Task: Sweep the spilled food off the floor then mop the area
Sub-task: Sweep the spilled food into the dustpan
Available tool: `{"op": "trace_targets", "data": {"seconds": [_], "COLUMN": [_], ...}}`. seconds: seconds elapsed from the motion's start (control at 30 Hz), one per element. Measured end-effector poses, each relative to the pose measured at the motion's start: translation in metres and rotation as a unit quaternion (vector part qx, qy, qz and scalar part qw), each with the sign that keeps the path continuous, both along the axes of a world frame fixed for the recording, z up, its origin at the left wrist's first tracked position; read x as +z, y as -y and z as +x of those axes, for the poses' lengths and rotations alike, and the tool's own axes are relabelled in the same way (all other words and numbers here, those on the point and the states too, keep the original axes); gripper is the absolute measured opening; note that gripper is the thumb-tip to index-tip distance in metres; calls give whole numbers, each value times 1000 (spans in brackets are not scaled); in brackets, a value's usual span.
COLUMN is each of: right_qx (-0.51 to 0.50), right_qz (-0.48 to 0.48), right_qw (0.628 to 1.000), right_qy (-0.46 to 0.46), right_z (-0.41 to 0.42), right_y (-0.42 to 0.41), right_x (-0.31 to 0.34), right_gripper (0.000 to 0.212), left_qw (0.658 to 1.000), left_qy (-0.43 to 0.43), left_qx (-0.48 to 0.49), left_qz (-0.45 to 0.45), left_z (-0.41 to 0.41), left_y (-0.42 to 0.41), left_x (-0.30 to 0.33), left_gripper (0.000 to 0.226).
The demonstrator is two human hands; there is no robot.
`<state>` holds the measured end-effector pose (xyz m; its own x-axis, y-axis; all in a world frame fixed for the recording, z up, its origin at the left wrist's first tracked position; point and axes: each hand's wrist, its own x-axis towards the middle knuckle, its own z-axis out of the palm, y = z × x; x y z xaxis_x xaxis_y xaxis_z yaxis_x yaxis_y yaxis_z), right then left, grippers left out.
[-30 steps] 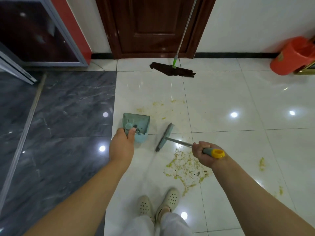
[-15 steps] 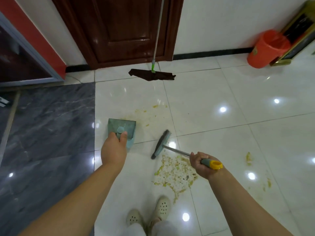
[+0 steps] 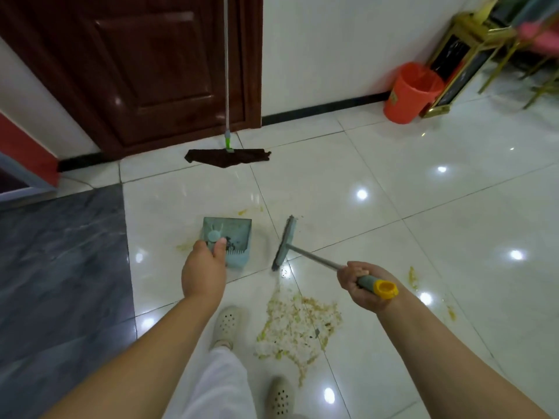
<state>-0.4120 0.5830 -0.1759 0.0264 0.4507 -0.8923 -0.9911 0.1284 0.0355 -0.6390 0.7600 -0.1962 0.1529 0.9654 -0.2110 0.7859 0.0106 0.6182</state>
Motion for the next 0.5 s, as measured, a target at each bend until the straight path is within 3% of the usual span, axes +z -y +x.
{"op": "trace_targets", "data": {"seconds": [0.23,0.4,0.5], "right_qx": [141,277,310], "right_qz": [-92,-185,-240], "right_qw": [976,910,874], "right_qy": [135,247,287], "right_z": [47,77,91], "right_y": [-109,-195,-235], "right_x": [-19,-39,-50], "right_gripper": [9,12,20], "left_qw": [999,997,996], "left_qy": [16,36,47], "left_qx": [-45,-62,-70], "left_qz": [-14,-27,-27], "left_z": [54,81,97], "left_y": [-92,-165,-197], "left_x": [-7,-14,-18], "left_gripper": [44,44,43]}}
